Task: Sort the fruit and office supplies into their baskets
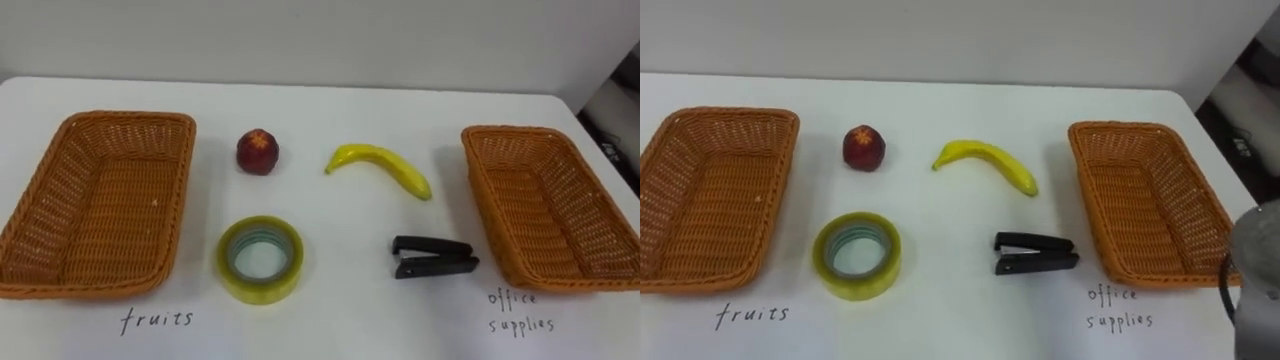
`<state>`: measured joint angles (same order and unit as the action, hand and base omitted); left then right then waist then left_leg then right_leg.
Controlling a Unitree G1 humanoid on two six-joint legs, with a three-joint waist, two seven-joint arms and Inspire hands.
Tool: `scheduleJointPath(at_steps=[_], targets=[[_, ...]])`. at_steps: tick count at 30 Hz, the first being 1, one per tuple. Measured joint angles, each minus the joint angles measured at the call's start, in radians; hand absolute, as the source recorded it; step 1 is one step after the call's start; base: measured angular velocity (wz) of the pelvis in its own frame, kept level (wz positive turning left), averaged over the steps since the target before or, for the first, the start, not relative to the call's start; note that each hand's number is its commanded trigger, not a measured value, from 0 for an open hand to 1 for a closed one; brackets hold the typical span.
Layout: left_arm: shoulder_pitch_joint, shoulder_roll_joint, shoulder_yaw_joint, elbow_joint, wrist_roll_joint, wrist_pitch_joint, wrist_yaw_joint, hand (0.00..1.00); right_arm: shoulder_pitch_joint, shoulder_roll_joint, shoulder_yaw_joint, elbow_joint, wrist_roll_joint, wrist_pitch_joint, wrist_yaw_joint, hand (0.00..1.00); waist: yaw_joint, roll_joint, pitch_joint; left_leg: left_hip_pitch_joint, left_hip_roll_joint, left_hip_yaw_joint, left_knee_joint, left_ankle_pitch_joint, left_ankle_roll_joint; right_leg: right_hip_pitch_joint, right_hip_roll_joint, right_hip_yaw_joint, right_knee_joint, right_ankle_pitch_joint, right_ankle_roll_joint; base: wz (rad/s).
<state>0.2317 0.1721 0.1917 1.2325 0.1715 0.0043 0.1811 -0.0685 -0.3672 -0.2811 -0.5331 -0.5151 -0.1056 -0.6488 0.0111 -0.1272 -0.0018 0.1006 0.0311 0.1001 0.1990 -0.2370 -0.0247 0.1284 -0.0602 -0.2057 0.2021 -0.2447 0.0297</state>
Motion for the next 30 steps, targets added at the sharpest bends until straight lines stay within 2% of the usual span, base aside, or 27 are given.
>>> scheduleJointPath(at_steps=[3,6,8,10,11,14,15,17,22,26,30], targets=[[0.001,0.000,-0.002,-0.003,0.000,0.014,-0.018,0.00,0.000,-0.003,0.040,0.000,-0.011,0.013,0.092,0.00,0.002,-0.004,0.0011,-0.001,-0.001,-0.005,0.000,0.000,0.000,0.004,0.000,-0.001,0.000,0.002,0.001,0.08],[0.002,0.000,-0.012,-0.022,0.025,0.018,-0.019,0.00,0.002,-0.006,0.097,0.011,-0.012,0.023,0.177,0.00,0.013,0.003,0.0055,-0.001,-0.002,-0.007,0.001,0.000,0.000,0.013,0.000,0.002,-0.007,0.005,0.001,0.00],[-0.001,0.000,-0.008,-0.039,0.059,0.019,-0.020,0.00,0.006,-0.006,0.120,0.014,0.000,0.042,0.273,0.00,0.017,0.009,0.0099,-0.003,-0.003,-0.012,0.000,0.000,0.000,0.014,0.000,0.002,-0.017,0.008,0.002,0.00],[0.000,0.001,0.003,-0.040,0.079,0.022,-0.020,0.00,0.010,-0.007,0.131,0.016,-0.001,0.068,0.341,0.00,0.021,0.009,0.0086,-0.002,-0.003,-0.012,-0.002,0.000,0.000,0.016,0.000,0.009,-0.017,0.008,0.002,0.00],[0.001,0.001,0.003,-0.042,0.088,0.035,-0.020,0.00,0.010,-0.007,0.142,0.016,-0.007,0.089,0.385,0.00,0.022,0.010,0.0083,-0.003,-0.003,-0.012,-0.002,0.000,0.000,0.016,0.000,0.011,-0.017,0.008,0.002,0.00],[0.002,0.001,0.002,-0.056,0.102,0.060,-0.024,0.00,0.012,-0.013,0.181,0.055,-0.023,0.120,0.473,0.00,0.026,0.005,0.0057,-0.002,-0.003,-0.012,-0.004,0.000,0.001,0.015,0.001,0.015,-0.017,0.008,0.002,0.00],[0.002,0.001,0.002,-0.059,0.106,0.061,-0.024,0.00,0.014,-0.017,0.190,0.069,-0.024,0.128,0.494,0.00,0.026,0.006,0.0059,-0.002,-0.003,-0.012,-0.004,0.000,0.001,0.014,0.001,0.015,-0.017,0.008,0.002,0.00],[-0.001,0.000,0.001,-0.079,0.106,0.061,-0.025,0.00,0.016,-0.022,0.220,0.108,-0.024,0.163,0.581,0.00,0.028,-0.002,0.0011,-0.002,-0.003,-0.015,-0.004,0.000,0.001,0.012,0.001,0.017,-0.017,0.008,0.002,0.00],[-0.009,0.000,0.002,-0.083,0.105,0.063,-0.026,0.00,0.015,-0.022,0.227,0.124,-0.046,0.198,0.721,0.00,0.036,-0.004,-0.0006,-0.002,-0.004,-0.028,-0.004,0.000,0.001,0.014,0.003,0.029,-0.018,0.008,0.002,0.03],[-0.009,0.000,0.002,-0.083,0.105,0.074,-0.038,0.00,0.015,-0.022,0.224,0.124,-0.047,0.228,0.831,0.00,0.027,-0.003,0.0004,-0.002,-0.006,-0.049,-0.010,0.000,0.001,0.016,0.005,0.041,-0.019,0.008,0.002,0.09],[-0.006,0.000,0.001,-0.083,0.105,0.083,-0.038,0.00,0.015,-0.022,0.224,0.131,-0.049,0.240,0.901,0.00,0.027,-0.001,0.0025,-0.001,-0.006,-0.052,-0.012,0.000,0.001,0.019,0.005,0.041,-0.020,0.009,0.002,0.00]])
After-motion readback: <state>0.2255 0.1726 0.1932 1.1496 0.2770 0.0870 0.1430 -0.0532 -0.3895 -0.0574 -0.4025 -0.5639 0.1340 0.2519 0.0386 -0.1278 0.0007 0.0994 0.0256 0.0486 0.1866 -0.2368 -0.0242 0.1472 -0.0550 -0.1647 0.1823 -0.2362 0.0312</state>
